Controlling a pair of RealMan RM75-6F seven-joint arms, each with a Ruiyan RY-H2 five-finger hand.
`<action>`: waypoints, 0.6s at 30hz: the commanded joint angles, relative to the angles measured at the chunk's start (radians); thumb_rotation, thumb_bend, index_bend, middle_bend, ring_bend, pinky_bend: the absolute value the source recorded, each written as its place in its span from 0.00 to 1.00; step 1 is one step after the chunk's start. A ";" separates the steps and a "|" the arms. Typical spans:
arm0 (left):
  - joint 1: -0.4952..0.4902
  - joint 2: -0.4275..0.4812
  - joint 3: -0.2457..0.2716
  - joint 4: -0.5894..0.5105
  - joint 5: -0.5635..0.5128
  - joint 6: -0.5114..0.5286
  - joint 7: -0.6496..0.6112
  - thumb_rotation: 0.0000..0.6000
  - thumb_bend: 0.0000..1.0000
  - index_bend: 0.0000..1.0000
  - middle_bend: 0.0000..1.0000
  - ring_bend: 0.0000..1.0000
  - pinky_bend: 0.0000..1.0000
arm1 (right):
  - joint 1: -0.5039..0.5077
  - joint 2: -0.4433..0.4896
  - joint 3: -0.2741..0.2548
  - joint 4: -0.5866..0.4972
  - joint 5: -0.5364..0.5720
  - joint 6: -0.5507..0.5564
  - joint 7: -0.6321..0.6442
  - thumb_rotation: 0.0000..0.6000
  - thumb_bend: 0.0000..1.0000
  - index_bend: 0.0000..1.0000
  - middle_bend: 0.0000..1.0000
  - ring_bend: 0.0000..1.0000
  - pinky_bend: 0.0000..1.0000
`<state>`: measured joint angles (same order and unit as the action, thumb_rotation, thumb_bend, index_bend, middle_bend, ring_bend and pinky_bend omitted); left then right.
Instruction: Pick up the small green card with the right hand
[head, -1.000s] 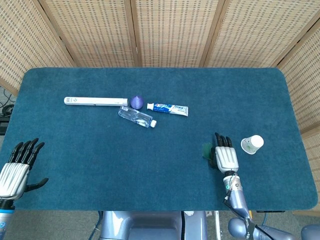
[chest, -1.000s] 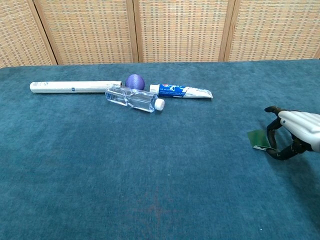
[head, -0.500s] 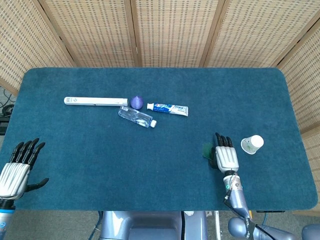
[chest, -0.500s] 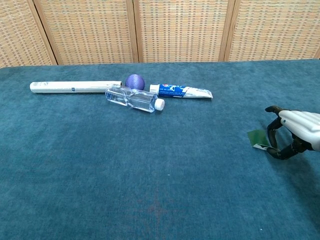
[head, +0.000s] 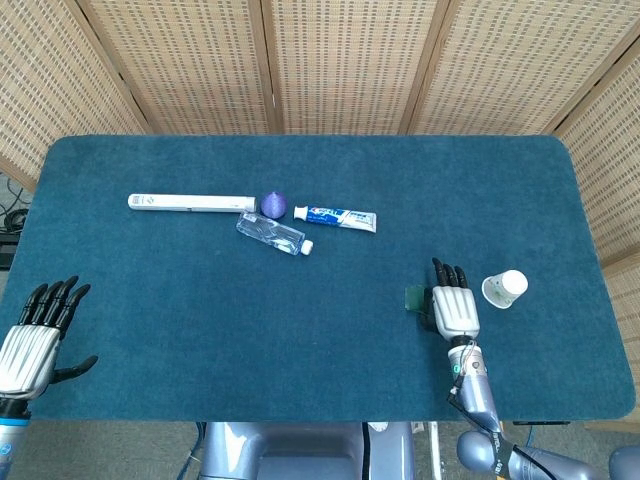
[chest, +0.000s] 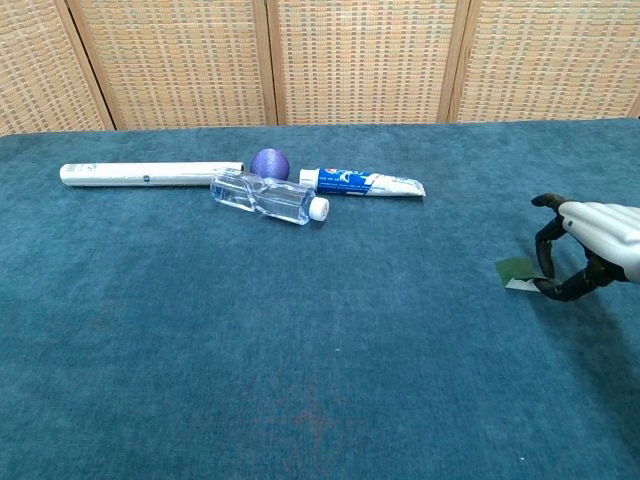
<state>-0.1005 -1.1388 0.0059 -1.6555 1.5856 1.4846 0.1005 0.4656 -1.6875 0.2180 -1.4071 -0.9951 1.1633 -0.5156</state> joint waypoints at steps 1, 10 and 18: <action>0.000 0.000 0.000 0.000 -0.001 0.000 -0.001 1.00 0.08 0.00 0.00 0.00 0.00 | 0.005 0.005 0.006 -0.009 0.002 0.003 -0.007 1.00 0.54 0.65 0.03 0.00 0.00; -0.001 0.000 -0.001 0.000 -0.003 -0.003 -0.001 1.00 0.08 0.00 0.00 0.00 0.00 | 0.027 0.009 0.026 -0.015 0.027 0.001 -0.033 1.00 0.54 0.65 0.03 0.00 0.00; 0.000 0.003 -0.006 0.001 -0.011 -0.001 -0.009 1.00 0.08 0.00 0.00 0.00 0.00 | 0.061 0.010 0.055 -0.015 0.051 -0.005 -0.059 1.00 0.54 0.65 0.03 0.00 0.00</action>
<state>-0.1009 -1.1360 0.0006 -1.6545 1.5744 1.4838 0.0919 0.5218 -1.6792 0.2686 -1.4195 -0.9467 1.1580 -0.5704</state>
